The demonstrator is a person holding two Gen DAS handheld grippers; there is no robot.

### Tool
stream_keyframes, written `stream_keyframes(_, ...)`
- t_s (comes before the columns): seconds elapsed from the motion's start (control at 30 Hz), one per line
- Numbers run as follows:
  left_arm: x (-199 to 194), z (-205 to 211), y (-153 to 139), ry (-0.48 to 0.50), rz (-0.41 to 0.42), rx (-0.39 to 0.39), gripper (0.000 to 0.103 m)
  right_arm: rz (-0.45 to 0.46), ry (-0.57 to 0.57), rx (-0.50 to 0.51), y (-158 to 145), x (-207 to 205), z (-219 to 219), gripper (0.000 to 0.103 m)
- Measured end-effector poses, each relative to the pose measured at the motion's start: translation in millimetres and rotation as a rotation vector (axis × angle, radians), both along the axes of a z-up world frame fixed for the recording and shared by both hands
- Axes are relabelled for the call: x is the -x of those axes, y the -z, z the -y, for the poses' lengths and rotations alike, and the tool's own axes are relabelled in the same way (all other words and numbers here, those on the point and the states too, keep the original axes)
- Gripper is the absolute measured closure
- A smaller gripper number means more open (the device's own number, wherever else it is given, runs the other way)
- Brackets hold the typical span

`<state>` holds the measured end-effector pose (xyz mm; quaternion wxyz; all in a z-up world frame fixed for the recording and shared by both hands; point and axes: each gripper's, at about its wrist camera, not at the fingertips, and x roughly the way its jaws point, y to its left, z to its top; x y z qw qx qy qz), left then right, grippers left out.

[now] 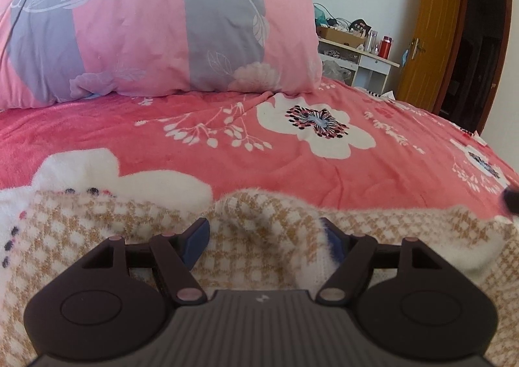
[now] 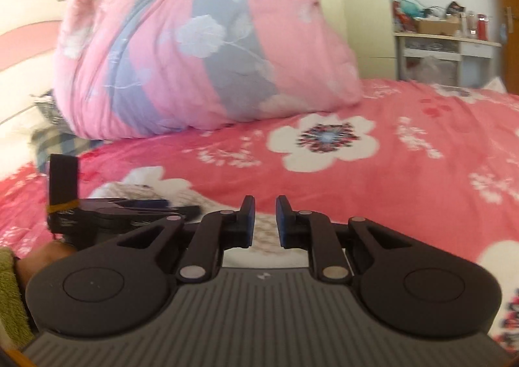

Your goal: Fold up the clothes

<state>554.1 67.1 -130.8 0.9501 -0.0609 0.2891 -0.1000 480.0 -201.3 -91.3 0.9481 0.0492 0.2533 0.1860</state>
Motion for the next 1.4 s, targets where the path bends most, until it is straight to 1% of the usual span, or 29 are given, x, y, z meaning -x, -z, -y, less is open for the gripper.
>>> stream_keyframes(0.03,0.2,-2.6,-0.1,-0.002,-0.001,0.015,0.029,-0.006,-0.010,-0.002,5.6,-2.8,-3.4,0.091)
stream_keyframes(0.07,0.4,-4.9,-0.3,-0.001,-0.005,0.028,0.029,-0.074,-0.001,0.026,23.8,-10.0,-6.3,0.092)
stream_keyframes(0.1,1.6,-6.6,-0.8,-0.003,-0.007,0.036,0.029,-0.149,0.004,0.019,46.4,-15.8,-3.8,0.094)
stream_keyframes(0.13,3.7,-7.6,-2.6,-0.010,-0.004,0.037,0.029,-0.137,0.017,-0.052,57.4,-12.2,4.6,0.094)
stream_keyframes(0.17,7.2,-8.9,-5.8,-0.023,0.004,0.036,0.029,-0.147,0.021,-0.090,55.1,-10.6,10.6,0.094)
stream_keyframes(0.2,13.2,-9.9,-10.7,-0.031,0.023,0.032,0.029,-0.164,0.025,-0.101,49.8,-10.2,13.4,0.094)
stream_keyframes(0.23,19.5,-10.9,-15.8,-0.038,0.043,0.028,0.029,-0.181,0.030,-0.109,44.4,-9.9,15.7,0.093)
stream_keyframes(0.3,34.7,-9.8,-27.4,-0.055,0.105,-0.014,0.031,-0.190,0.022,-0.091,38.1,-6.9,18.5,0.093)
stream_keyframes(0.33,41.5,-8.9,-33.5,-0.056,0.139,-0.025,0.031,-0.190,0.024,-0.102,32.7,-3.7,21.0,0.091)
stream_keyframes(0.43,51.6,-2.2,-49.0,-0.025,0.210,-0.031,0.031,-0.135,0.026,-0.196,11.2,6.0,32.5,0.090)
stream_keyframes(0.5,50.0,6.6,-55.4,0.011,0.229,-0.035,0.031,-0.082,0.041,-0.218,-0.8,3.0,31.6,0.090)
stream_keyframes(0.53,44.5,13.8,-54.7,0.027,0.217,-0.047,0.031,-0.082,0.052,-0.226,0.1,-4.1,29.8,0.090)
stream_keyframes(0.6,26.3,23.4,-43.4,0.041,0.138,-0.073,0.030,-0.087,0.074,-0.245,3.0,-19.1,26.5,0.090)
stream_keyframes(0.63,15.3,24.6,-33.1,0.011,0.080,-0.093,0.030,-0.108,0.098,-0.237,11.9,-27.7,24.9,0.090)
stream_keyframes(0.67,3.9,21.1,-19.9,-0.033,0.007,-0.101,0.028,-0.131,0.122,-0.228,21.8,-36.4,23.3,0.090)
stream_keyframes(0.7,-6.0,12.4,-6.7,-0.045,-0.073,-0.056,0.027,-0.176,0.151,-0.220,37.9,-45.1,24.3,0.092)
stream_keyframes(0.73,-8.6,0.5,-1.9,-0.056,-0.098,0.032,0.027,-0.220,0.158,-0.229,57.2,-51.2,25.8,0.094)
stream_keyframes(0.77,-7.5,-7.5,-5.1,-0.065,-0.100,0.088,0.027,-0.214,0.159,-0.272,67.7,-50.1,30.5,0.096)
stream_keyframes(0.87,-0.4,-19.2,-16.3,-0.093,-0.129,0.147,0.027,-0.271,0.183,-0.371,61.0,-47.1,43.5,0.096)
stream_keyframes(0.9,4.6,-22.8,-20.5,-0.106,-0.133,0.154,0.028,-0.288,0.191,-0.381,57.7,-43.2,47.4,0.096)
stream_keyframes(0.97,20.2,-34.7,-32.6,-0.138,-0.133,0.186,0.029,-0.314,0.213,-0.390,50.0,-32.5,53.9,0.096)
stream_keyframes(1.0,31.2,-43.6,-40.5,-0.165,-0.130,0.201,0.031,-0.320,0.223,-0.387,43.3,-24.3,56.4,0.092)
stream_keyframes(1.03,43.5,-53.8,-49.3,-0.182,-0.123,0.221,0.031,-0.319,0.238,-0.376,34.7,-14.2,59.5,0.090)
stream_keyframes(1.1,67.8,-75.0,-67.6,-0.208,-0.112,0.256,0.031,-0.307,0.246,-0.363,18.8,8.5,63.5,0.090)
stream_keyframes(1.17,102.3,-93.0,-88.7,-0.209,-0.089,0.262,0.031,-0.297,0.232,-0.358,5.6,32.6,66.7,0.089)
stream_keyframes(1.2,123.2,-101.6,-98.5,-0.202,-0.076,0.255,0.031,-0.292,0.226,-0.355,-1.0,44.6,68.3,0.089)
stream_keyframes(1.27,167.4,-116.7,-114.0,-0.195,-0.068,0.214,0.030,-0.281,0.196,-0.340,-15.2,79.6,66.5,0.087)
stream_keyframes(1.33,216.0,-128.9,-123.5,-0.182,-0.076,0.162,0.030,-0.274,0.157,-0.323,-28.5,117.9,64.3,0.082)
stream_keyframes(1.4,265.4,-137.2,-126.2,-0.165,-0.093,0.116,0.028,-0.259,0.106,-0.289,-38.7,164.1,58.9,0.067)
